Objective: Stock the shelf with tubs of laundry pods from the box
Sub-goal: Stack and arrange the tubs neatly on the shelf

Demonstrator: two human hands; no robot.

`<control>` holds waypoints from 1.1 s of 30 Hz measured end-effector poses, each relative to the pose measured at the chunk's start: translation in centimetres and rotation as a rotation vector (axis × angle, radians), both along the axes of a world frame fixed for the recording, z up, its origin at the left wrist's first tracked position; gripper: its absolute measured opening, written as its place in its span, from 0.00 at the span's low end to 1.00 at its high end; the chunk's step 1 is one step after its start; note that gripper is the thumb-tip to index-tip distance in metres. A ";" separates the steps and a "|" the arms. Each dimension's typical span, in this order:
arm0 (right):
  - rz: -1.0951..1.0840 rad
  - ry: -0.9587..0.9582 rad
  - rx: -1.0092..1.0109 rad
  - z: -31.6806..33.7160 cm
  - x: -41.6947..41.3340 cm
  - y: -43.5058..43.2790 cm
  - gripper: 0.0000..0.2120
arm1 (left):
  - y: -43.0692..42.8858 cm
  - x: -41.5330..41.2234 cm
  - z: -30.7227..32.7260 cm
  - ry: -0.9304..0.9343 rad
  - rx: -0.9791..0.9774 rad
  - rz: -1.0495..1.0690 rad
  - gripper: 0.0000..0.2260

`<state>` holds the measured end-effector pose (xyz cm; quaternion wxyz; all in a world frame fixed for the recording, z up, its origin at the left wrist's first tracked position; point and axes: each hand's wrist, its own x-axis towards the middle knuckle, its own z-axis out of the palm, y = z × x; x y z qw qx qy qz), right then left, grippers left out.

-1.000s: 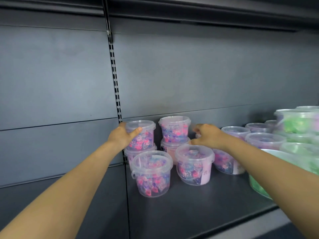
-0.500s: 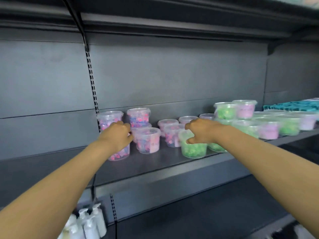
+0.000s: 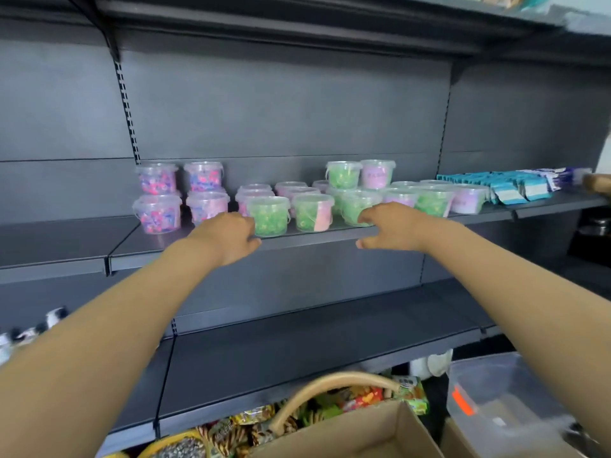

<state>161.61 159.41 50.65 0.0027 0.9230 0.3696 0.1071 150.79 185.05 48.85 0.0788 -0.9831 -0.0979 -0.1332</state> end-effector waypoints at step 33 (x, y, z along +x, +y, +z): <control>-0.042 0.064 0.314 2.8 33.1 -7.2 0.21 | -7.2 32.0 2.9 -0.272 -0.298 -0.027 0.13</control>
